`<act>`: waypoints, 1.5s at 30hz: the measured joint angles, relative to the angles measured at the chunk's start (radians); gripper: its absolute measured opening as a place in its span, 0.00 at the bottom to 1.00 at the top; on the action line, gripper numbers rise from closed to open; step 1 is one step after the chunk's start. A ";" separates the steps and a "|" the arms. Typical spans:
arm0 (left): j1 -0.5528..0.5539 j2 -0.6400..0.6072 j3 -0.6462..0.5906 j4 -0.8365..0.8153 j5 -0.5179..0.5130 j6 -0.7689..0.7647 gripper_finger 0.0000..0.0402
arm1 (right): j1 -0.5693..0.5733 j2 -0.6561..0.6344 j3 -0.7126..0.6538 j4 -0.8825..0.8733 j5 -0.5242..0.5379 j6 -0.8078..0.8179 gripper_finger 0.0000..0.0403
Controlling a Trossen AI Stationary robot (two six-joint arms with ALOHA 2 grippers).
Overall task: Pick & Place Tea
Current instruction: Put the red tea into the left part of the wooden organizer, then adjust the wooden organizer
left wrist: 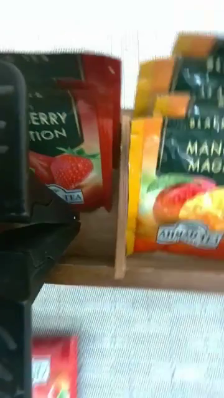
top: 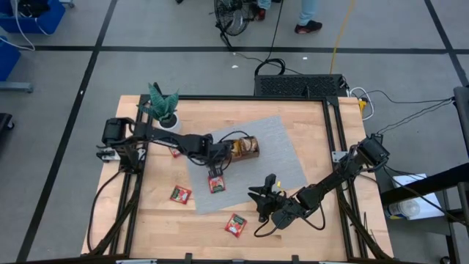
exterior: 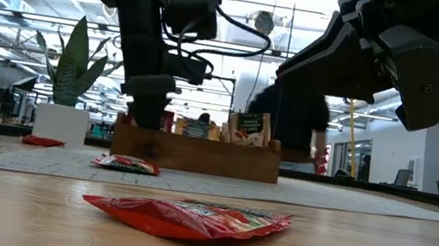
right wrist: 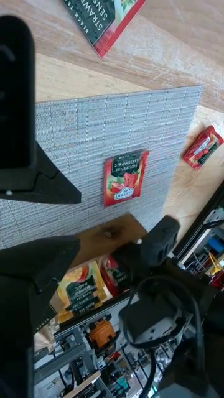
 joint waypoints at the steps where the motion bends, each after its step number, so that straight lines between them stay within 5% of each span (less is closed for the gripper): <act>1: -0.007 0.000 0.000 0.000 0.013 0.001 0.03 | 0.000 0.000 0.000 0.000 0.000 0.000 0.20; 15: -0.304 -0.210 0.002 0.092 -0.147 0.104 0.01 | 0.028 0.000 0.000 0.002 0.000 -0.001 0.20; 23: -0.410 -0.247 -0.020 -0.001 -0.242 -0.060 0.02 | 0.028 0.000 0.001 -0.008 -0.001 0.032 0.20; 27: -0.407 -0.214 -0.148 0.127 -0.162 -0.143 0.01 | 0.024 0.000 0.001 -0.008 0.000 0.032 0.20; 30: -0.398 -0.188 -0.204 0.181 -0.200 -0.132 0.01 | 0.025 0.000 0.001 -0.007 0.000 0.027 0.20; 45: -0.273 -0.115 -0.226 0.178 -0.169 -0.161 0.01 | 0.024 0.000 0.000 -0.002 0.000 0.022 0.20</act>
